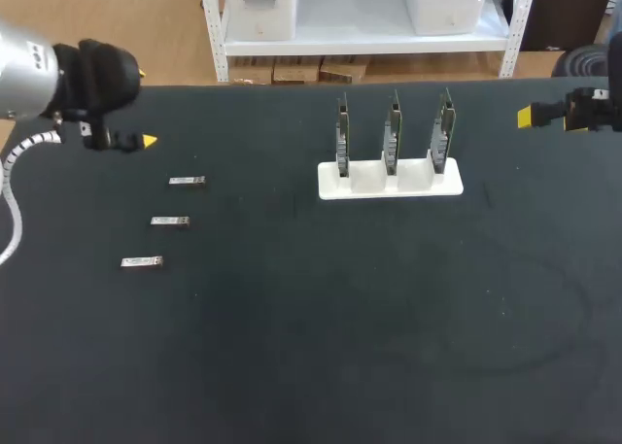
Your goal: Pick up the optical module with the left hand, and insert it into the network port with the right hand.
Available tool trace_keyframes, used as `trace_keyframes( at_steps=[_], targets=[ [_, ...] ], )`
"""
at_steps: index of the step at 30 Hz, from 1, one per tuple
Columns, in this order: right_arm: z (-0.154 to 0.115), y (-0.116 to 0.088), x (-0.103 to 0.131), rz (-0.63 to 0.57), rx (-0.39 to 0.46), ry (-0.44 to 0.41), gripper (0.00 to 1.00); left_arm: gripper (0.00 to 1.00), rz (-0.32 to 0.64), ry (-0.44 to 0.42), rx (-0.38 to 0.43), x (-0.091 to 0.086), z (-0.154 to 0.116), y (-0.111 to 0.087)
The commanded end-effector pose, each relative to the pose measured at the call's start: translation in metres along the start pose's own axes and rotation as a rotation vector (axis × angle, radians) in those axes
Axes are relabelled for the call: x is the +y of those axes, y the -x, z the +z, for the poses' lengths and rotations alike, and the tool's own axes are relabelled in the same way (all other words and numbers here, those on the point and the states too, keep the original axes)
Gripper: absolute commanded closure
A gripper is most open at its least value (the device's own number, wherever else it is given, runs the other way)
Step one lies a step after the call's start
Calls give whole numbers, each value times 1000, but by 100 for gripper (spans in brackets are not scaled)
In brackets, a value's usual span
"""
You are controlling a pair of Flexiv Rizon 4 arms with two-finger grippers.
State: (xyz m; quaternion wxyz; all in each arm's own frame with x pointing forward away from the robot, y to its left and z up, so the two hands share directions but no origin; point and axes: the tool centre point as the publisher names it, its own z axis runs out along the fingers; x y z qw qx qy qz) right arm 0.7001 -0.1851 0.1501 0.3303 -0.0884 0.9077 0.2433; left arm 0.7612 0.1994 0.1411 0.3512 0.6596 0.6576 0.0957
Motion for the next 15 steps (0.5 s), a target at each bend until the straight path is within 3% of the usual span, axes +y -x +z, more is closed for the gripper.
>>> trace_keyframes(
  at_steps=[1,8,10,11,15],
  targets=[
    [0,0,0,0,0,0,0,0,197,-204,180,10,2,-1],
    [0,0,0,0,0,0,0,0,239,-248,245,23,15,-5],
    [0,0,0,0,0,0,0,0,212,-265,199,25,16,-2],
    [0,0,0,0,0,0,0,0,138,-257,167,28,15,1],
    [0,0,0,0,0,0,0,0,138,-257,167,28,15,1]
  ],
)
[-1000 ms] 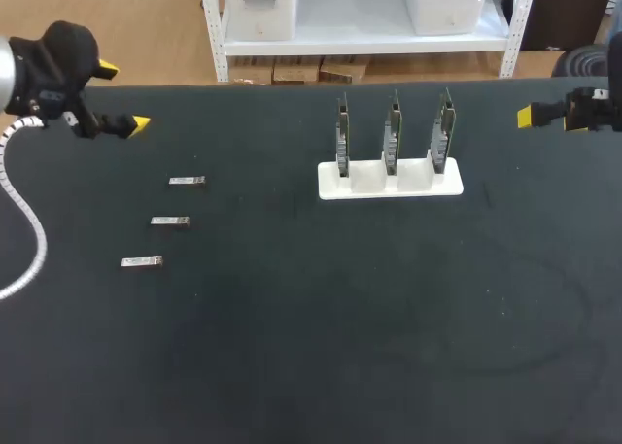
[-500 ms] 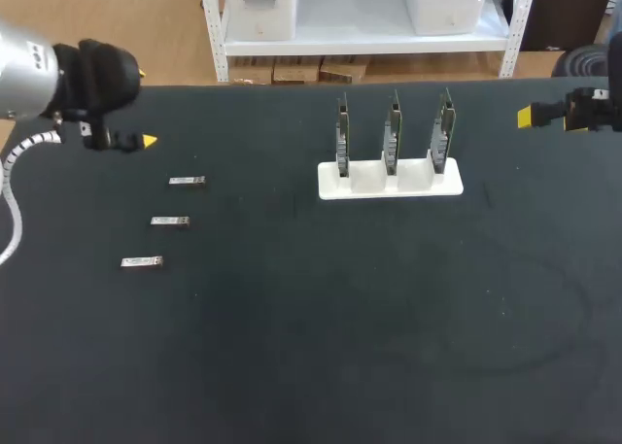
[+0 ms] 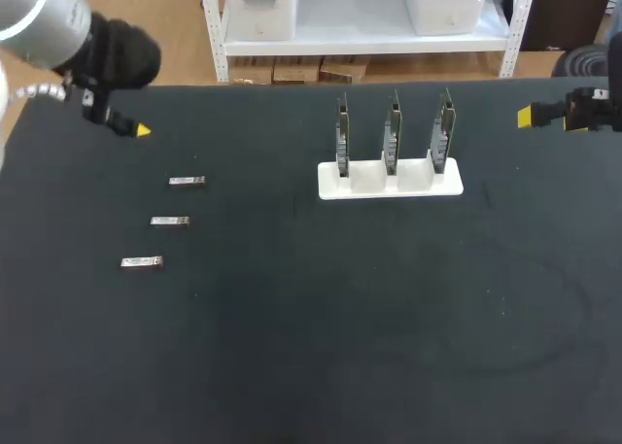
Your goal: Pick up the optical module with the left hand, and insert it into the network port with the right hand.
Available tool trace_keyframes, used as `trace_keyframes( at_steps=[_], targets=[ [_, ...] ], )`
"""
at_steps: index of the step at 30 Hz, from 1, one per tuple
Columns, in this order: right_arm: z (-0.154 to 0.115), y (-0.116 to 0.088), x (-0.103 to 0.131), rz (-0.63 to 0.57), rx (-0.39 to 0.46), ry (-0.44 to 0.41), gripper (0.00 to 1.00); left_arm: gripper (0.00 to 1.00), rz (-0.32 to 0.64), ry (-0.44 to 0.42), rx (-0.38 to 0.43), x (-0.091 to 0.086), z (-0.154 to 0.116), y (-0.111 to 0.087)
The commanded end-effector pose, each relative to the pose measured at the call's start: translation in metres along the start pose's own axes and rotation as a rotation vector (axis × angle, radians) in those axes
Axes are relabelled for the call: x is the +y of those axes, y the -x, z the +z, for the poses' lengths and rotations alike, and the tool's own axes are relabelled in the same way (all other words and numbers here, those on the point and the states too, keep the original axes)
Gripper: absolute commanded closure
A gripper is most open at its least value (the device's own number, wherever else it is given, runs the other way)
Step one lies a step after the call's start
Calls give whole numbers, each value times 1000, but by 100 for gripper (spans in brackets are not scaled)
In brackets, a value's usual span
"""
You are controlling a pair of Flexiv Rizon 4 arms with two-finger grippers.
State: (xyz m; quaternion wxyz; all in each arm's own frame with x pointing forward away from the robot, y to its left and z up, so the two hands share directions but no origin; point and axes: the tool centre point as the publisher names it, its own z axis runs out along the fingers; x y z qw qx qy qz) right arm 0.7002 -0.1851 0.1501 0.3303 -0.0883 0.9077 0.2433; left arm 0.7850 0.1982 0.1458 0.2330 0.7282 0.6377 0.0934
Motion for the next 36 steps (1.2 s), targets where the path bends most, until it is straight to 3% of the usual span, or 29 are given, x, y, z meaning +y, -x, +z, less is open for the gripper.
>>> trace_keyframes(
  at_steps=[1,9,11,14,20,26,36],
  targets=[
    [0,0,0,0,0,0,0,0,-1,-56,37,7,3,0],
    [0,0,0,0,0,0,0,0,-1,-56,37,7,3,0],
    [0,0,0,0,0,0,0,0,82,-78,184,7,9,5],
    [0,0,0,0,0,0,0,0,173,-140,305,-1,19,6],
    [0,0,0,0,0,0,0,0,187,-211,359,-14,32,-1],
    [0,0,0,0,0,0,0,0,175,-313,372,-25,50,-6],
    [0,0,0,0,0,0,0,0,86,-438,320,-45,74,-6]
  ],
)
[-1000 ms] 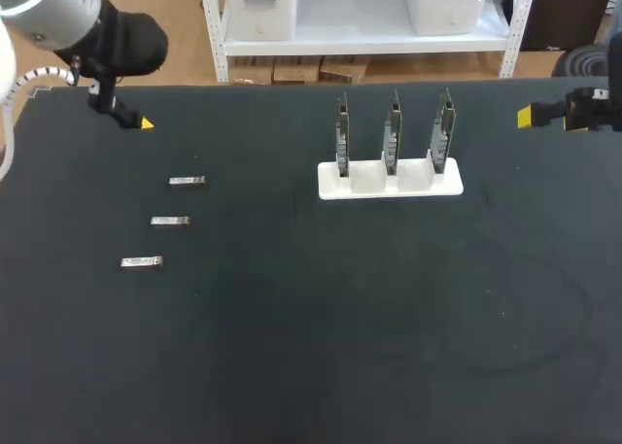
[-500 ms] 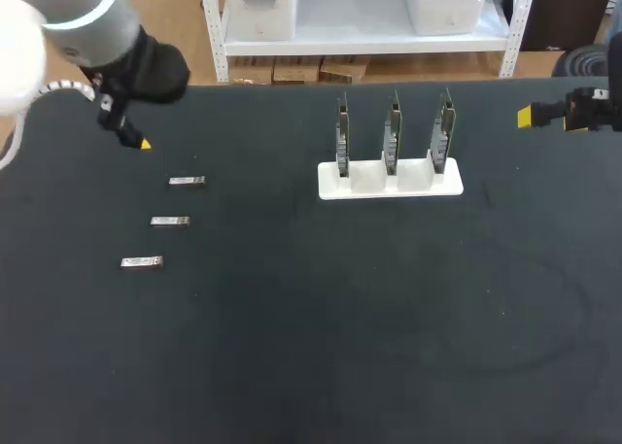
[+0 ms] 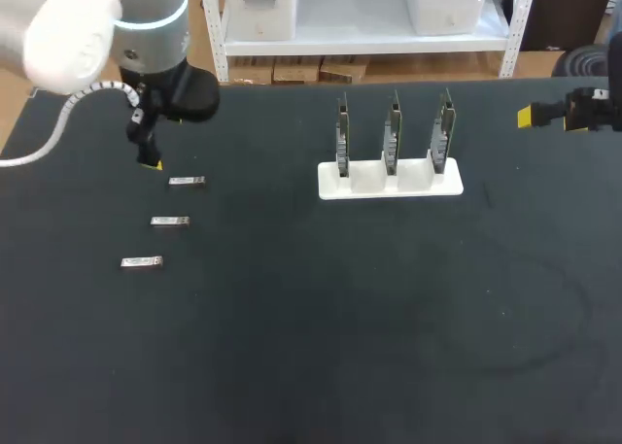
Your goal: Pick up the optical module with the left hand, and insert it into the network port with the right hand.
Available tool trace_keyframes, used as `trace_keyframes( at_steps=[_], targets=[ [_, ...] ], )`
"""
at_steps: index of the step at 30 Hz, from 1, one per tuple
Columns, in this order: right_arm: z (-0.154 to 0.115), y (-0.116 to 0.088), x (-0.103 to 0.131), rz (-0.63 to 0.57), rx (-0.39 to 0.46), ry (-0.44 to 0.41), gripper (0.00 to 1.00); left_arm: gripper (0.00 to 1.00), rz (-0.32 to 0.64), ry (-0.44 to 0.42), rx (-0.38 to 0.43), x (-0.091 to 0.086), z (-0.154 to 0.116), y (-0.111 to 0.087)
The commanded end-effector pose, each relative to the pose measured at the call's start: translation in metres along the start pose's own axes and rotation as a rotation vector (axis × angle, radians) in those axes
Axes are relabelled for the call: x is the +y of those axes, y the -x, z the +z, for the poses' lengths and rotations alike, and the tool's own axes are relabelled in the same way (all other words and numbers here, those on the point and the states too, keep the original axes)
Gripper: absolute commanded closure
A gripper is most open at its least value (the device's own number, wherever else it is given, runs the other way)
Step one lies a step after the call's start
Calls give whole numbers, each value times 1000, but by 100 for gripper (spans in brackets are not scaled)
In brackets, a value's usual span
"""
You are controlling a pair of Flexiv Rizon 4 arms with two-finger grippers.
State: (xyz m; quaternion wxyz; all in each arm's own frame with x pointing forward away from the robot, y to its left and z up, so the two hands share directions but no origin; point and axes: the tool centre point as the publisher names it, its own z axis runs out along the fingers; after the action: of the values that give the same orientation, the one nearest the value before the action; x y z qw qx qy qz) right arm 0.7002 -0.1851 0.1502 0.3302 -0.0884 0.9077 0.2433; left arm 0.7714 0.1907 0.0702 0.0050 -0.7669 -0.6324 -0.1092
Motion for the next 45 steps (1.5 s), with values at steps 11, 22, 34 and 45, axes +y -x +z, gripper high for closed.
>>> trace_keyframes(
  at_steps=[11,22,34,45],
  targets=[
    [0,0,0,0,0,0,0,0,-135,-77,-70,-16,27,1],
    [0,0,0,0,0,0,0,0,-138,-105,-101,-32,36,10],
    [0,0,0,0,0,0,0,0,-157,-93,-80,-20,40,22],
    [0,0,0,0,0,0,0,0,-159,-103,-86,-21,51,32]
  ],
)
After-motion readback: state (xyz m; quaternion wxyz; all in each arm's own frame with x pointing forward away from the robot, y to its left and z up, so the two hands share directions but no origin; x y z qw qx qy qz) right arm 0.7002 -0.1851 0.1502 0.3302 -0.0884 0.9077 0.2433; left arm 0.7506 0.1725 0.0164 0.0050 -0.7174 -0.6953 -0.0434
